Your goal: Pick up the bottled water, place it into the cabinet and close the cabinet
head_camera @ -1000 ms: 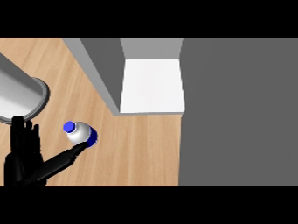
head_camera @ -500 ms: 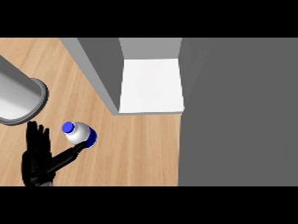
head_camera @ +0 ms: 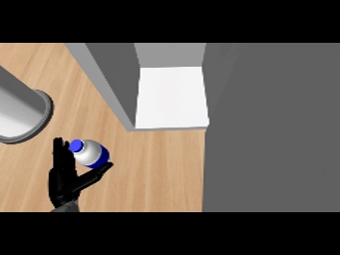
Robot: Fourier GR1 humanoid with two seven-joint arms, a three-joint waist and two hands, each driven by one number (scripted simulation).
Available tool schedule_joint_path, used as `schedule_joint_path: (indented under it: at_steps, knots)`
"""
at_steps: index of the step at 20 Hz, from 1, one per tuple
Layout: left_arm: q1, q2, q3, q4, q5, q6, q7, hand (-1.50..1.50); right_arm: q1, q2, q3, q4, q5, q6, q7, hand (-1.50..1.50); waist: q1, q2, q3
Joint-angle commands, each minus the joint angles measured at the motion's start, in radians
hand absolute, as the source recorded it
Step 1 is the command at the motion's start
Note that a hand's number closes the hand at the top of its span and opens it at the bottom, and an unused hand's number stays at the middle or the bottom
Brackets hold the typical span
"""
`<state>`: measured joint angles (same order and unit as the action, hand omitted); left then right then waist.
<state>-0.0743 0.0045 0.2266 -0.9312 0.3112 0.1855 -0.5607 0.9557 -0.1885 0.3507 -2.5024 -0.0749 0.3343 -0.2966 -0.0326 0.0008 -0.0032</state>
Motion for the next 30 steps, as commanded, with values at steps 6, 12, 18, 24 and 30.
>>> schedule_joint_path:
  at_steps: [6, 12, 18, 24, 30]
  knots:
    - [-0.177, 0.04, 0.074, 0.377, 0.028, -0.128, -0.265, 1.5, 0.037, -0.037, -0.027, -0.151, -0.012, -0.023, 0.048, -1.5, -0.001, 0.006, -0.001]
    - [-0.205, 0.07, 0.069, 0.48, -0.042, -0.034, -0.377, 1.5, 0.068, -0.031, 0.029, -0.115, 0.053, -0.031, -0.011, -1.5, -0.006, 0.004, -0.001]
    - [-0.13, 0.086, -0.139, 0.47, -0.224, -0.181, -0.463, 1.5, 0.084, -0.048, 0.016, -0.106, 0.032, -0.03, -0.03, -1.5, -0.004, 0.0, 0.0]
    - [-0.128, 0.067, -0.213, 0.427, -0.287, -0.203, -0.53, 1.5, 0.102, -0.053, 0.041, -0.121, 0.078, -0.05, -0.039, -1.5, 0.012, -0.003, 0.001]
    - [-0.135, 0.016, -0.264, 0.285, -0.288, -0.187, -0.358, 1.5, 0.062, -0.052, 0.042, -0.122, 0.047, -0.081, 0.02, -1.5, 0.031, -0.004, 0.003]
